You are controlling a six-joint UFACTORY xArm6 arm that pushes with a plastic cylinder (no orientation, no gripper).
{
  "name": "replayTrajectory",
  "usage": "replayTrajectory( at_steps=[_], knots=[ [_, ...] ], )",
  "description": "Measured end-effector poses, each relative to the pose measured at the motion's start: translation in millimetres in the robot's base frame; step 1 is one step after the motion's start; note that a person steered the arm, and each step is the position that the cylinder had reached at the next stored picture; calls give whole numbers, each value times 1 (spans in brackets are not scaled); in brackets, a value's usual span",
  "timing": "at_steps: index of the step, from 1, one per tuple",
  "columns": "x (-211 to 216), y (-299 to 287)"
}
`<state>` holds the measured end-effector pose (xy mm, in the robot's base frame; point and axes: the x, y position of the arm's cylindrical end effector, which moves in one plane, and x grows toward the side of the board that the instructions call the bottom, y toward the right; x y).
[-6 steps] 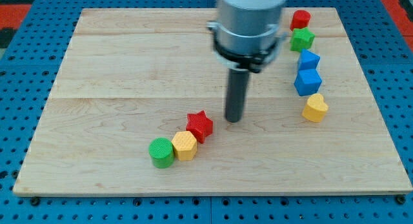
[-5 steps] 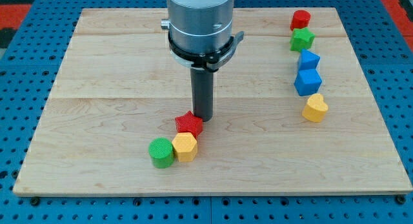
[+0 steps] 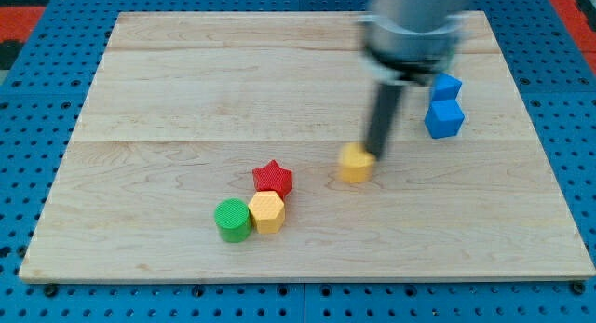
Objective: Place the yellow heart towards the top right corner of the red star
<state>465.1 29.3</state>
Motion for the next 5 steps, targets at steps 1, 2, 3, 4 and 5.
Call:
replayTrajectory(
  at_steps=[1,2,3,4,5],
  knots=[
    [-2,-60],
    [-12,24],
    [-2,158],
    [-18,259],
    [-40,315]
  ],
)
